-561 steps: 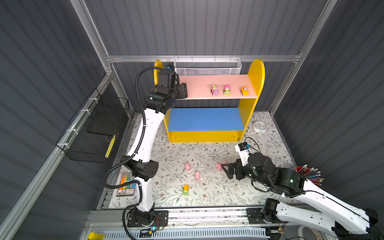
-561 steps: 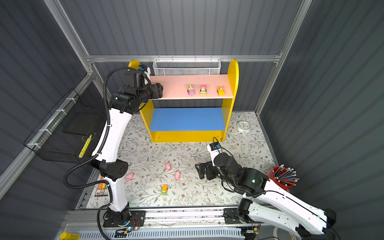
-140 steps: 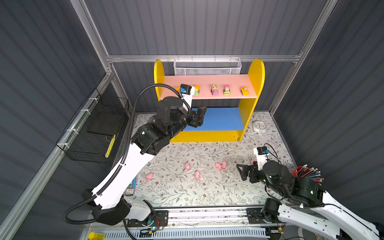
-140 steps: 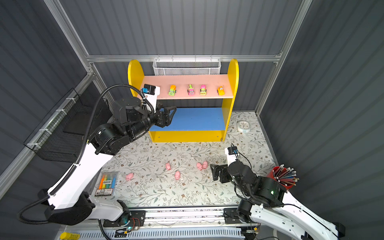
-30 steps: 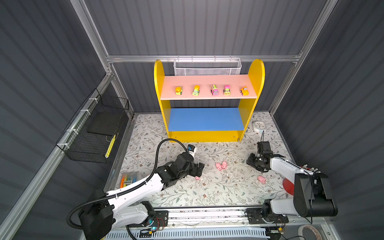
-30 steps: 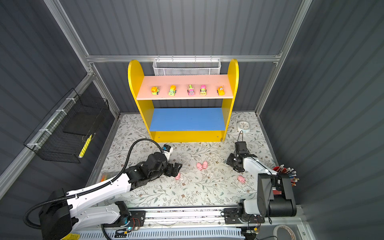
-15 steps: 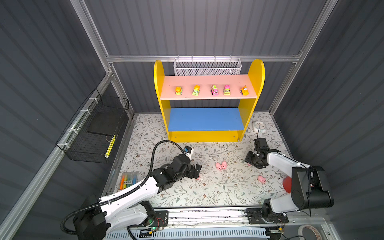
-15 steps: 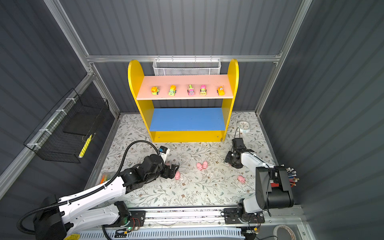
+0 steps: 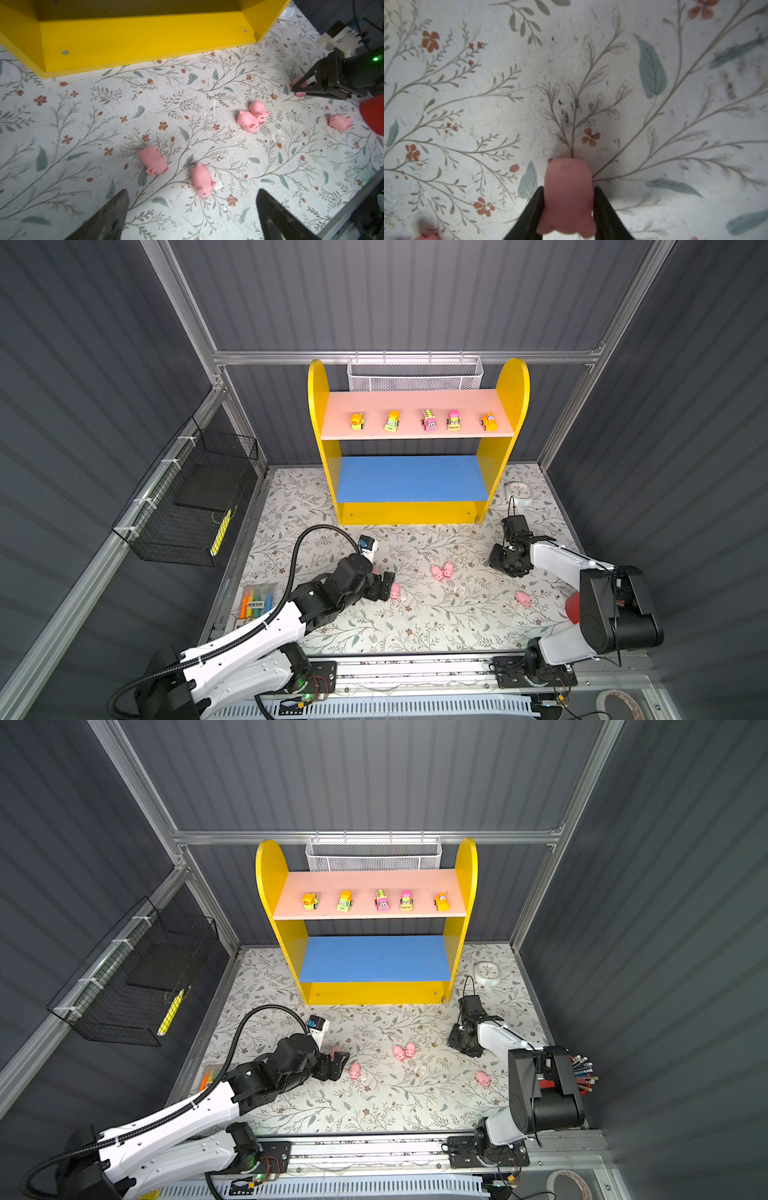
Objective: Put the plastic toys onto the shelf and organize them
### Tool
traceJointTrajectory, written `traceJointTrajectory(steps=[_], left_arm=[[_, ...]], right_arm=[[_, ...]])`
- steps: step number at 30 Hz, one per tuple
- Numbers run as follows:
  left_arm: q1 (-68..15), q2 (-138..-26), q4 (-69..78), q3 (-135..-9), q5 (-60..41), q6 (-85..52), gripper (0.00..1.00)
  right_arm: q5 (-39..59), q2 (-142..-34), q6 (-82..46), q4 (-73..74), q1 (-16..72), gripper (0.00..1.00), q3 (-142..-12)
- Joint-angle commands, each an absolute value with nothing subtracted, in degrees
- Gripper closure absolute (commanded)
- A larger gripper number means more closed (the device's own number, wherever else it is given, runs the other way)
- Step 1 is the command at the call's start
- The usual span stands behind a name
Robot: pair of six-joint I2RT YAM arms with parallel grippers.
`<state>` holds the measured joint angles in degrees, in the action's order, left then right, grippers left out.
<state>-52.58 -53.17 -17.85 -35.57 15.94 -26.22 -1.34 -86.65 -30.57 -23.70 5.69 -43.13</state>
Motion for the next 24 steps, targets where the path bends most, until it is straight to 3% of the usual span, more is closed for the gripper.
traceJointTrajectory(steps=[1, 8, 24], left_arm=[[-52.82, -48.32, -27.19, -34.9, 23.55, -29.7, 0.02], [-52.81, -43.09, -34.39, -36.21, 27.91, -32.06, 0.0], [-52.77, -49.76, -28.83, -38.26, 24.77, -30.79, 0.0]], right_arm=[[-2.72, -87.92, -30.29, -25.61, 6.23, 0.63, -44.81], [-2.63, -88.51, -30.24, -24.53, 7.32, 0.68, -44.82], [-7.52, -83.46, -26.13, -31.24, 17.31, 0.69, -52.47]])
